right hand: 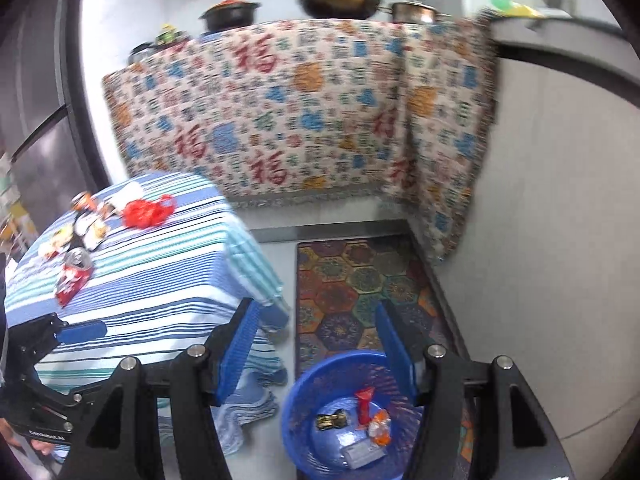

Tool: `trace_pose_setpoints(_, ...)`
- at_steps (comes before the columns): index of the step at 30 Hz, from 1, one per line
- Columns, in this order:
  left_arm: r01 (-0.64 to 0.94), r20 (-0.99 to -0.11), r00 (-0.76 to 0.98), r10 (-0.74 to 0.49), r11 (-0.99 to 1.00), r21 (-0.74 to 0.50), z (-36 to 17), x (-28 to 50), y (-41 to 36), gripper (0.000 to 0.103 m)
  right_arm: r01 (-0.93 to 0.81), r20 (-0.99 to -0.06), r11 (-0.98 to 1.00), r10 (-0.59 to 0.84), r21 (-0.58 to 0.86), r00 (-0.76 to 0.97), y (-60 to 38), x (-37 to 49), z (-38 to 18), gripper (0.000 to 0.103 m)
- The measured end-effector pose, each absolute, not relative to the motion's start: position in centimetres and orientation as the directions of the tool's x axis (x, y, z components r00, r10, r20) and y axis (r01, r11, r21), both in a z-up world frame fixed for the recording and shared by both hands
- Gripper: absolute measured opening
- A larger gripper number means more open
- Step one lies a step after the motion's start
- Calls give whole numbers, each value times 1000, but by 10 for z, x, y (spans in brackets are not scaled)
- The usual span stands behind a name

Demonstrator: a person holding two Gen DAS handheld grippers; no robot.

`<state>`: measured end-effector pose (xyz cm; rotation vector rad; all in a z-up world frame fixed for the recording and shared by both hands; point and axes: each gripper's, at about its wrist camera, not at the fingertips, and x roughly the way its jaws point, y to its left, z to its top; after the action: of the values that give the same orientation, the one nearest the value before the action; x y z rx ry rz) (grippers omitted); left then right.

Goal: Collect trash
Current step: 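Open both tools to drop the package and bag into the wastebasket, then grasp the crushed red Coca-Cola can with the left tool while the right tool reaches the red bag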

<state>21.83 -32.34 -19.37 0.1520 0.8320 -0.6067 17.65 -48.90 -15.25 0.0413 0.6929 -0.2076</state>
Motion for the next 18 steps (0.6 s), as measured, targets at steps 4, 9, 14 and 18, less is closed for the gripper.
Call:
trace_pose_setpoints(4, 496, -752, 546, -370, 866, -66, -197, 213, -258, 83, 84, -655, 994, -108, -67, 748, -426, 202, -164, 62)
trace_pose_setpoints(9, 398, -766, 576, -286, 916, -43, -203, 226, -186, 84, -66, -703, 997, 13, -48, 711, -348, 231, -189, 62)
trace_pose_setpoints(14, 326, -786, 564, -255, 943, -72, -209, 249, -132, 86, -169, -754, 981, 42, -92, 655, -287, 251, -219, 62)
trace_pose_setpoints(18, 352, -796, 543, -267, 933, -72, -215, 267, -120, 91, -172, -781, 982, 52, -72, 622, -272, 266, -234, 62)
